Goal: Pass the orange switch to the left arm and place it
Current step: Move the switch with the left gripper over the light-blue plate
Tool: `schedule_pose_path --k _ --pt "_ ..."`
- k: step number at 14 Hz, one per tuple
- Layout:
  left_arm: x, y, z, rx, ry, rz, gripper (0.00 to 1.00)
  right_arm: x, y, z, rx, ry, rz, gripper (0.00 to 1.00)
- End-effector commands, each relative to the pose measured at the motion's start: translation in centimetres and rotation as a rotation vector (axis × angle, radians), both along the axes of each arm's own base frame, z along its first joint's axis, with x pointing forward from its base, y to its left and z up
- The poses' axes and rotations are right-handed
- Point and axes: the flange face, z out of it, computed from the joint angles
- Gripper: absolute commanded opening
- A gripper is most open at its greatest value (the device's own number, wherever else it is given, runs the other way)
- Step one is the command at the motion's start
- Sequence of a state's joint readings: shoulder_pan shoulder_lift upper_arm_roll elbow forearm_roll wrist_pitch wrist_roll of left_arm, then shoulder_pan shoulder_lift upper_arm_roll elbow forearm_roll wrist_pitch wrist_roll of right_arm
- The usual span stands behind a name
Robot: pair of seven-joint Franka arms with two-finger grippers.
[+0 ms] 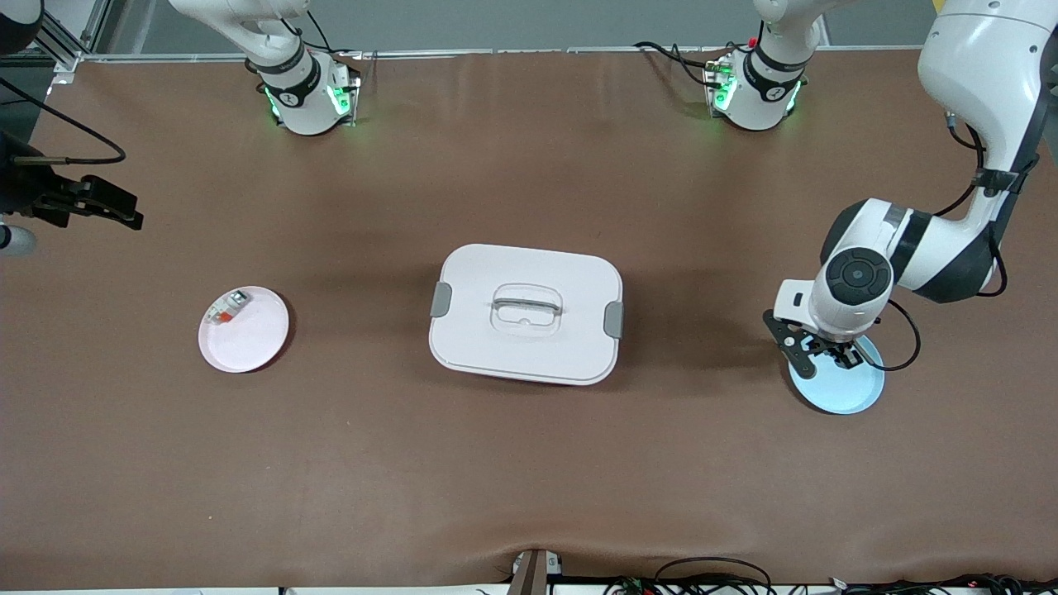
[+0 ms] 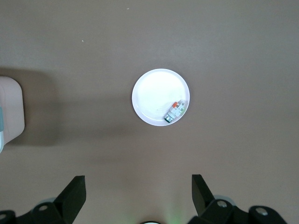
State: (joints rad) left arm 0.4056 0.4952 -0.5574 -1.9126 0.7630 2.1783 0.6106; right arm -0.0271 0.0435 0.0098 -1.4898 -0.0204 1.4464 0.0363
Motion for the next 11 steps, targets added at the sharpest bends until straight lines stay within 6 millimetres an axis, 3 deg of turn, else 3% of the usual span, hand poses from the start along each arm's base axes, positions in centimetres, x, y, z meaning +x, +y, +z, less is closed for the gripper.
schedule_pose_path --k 1,3,4,7,11 --pt "0.3 2.4 -1.9 -0.042 0.006 -0.105 0.0 -1.2 -1.5 0.8 0.009 -0.032 -0.019 1.0" --pt "0.4 4.1 -2.8 -0.065 0.005 -0.133 0.0 -2.6 -1.6 0.2 0.025 -0.081 -0.026 1.0" --pt "0.4 4.0 -2.8 -0.064 0.014 -0.159 0.0 -3.2 -1.4 -0.3 0.026 -0.092 -0.024 1.0" --pt "0.3 4.3 -4.0 -0.051 0.028 -0.193 0.0 -3.3 -1.4 -0.5 0.026 -0.092 -0.022 1.0" --pt "0.4 5.0 -5.6 -0.021 0.036 -0.221 0.0 -3.5 -3.4 -0.4 0.03 -0.085 0.031 1.0"
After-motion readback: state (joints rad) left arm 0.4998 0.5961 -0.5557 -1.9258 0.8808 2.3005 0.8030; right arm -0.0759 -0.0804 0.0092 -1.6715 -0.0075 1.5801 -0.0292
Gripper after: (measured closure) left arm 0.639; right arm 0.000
